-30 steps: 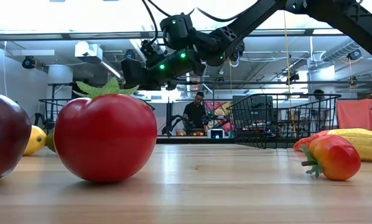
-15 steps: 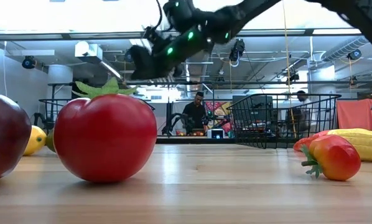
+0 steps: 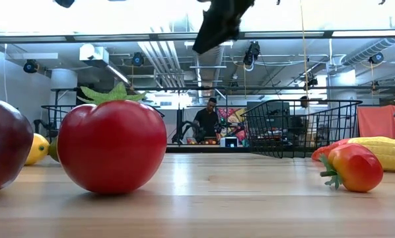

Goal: Sort produce into baskets
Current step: Put the top red tomato into the right black wire basket

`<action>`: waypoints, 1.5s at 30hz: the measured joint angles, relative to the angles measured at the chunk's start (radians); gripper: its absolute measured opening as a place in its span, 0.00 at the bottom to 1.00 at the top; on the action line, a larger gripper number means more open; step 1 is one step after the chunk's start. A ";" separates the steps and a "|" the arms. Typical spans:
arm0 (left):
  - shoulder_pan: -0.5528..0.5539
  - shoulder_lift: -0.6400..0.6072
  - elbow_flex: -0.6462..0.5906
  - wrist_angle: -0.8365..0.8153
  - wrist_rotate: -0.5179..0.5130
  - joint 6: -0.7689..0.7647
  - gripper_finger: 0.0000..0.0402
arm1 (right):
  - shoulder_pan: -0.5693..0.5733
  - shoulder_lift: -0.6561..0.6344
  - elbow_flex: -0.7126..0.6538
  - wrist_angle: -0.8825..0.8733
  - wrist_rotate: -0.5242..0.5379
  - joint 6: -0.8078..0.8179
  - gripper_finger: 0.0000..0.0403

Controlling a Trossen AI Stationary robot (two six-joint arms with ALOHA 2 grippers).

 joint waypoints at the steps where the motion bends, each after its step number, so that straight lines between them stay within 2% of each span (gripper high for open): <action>1: 0.000 0.018 0.000 0.002 0.000 -0.016 0.29 | 0.025 -0.015 -0.022 0.002 0.023 0.005 0.33; 5: 0.000 0.091 0.000 0.016 0.005 -0.090 0.29 | 0.134 -0.072 -0.133 0.073 0.104 0.048 0.34; 9: 0.000 0.159 0.001 0.050 0.005 -0.133 0.29 | 0.217 -0.106 -0.276 0.234 0.117 0.056 0.34; 20: -0.001 0.302 0.006 0.294 0.005 -0.153 0.29 | 0.335 -0.148 -0.566 0.587 0.190 0.058 0.34; 24: 0.005 0.324 0.057 0.289 0.005 -0.115 0.29 | 0.361 -0.175 -0.636 0.661 0.192 0.039 0.35; 29: 0.004 0.350 0.134 0.192 0.025 -0.081 0.29 | 0.369 -0.225 -0.724 0.753 0.272 0.005 0.37; 33: 0.004 0.368 0.165 0.140 0.025 -0.072 0.29 | 0.369 -0.290 -0.799 0.852 0.281 -0.005 0.38; 38: 0.000 0.377 0.163 0.111 0.029 -0.083 0.29 | 0.374 -0.410 -0.847 0.846 0.286 0.030 0.39; 45: -0.003 0.377 0.157 0.063 0.056 -0.127 0.29 | 0.375 -0.567 -0.853 0.685 0.284 0.160 0.39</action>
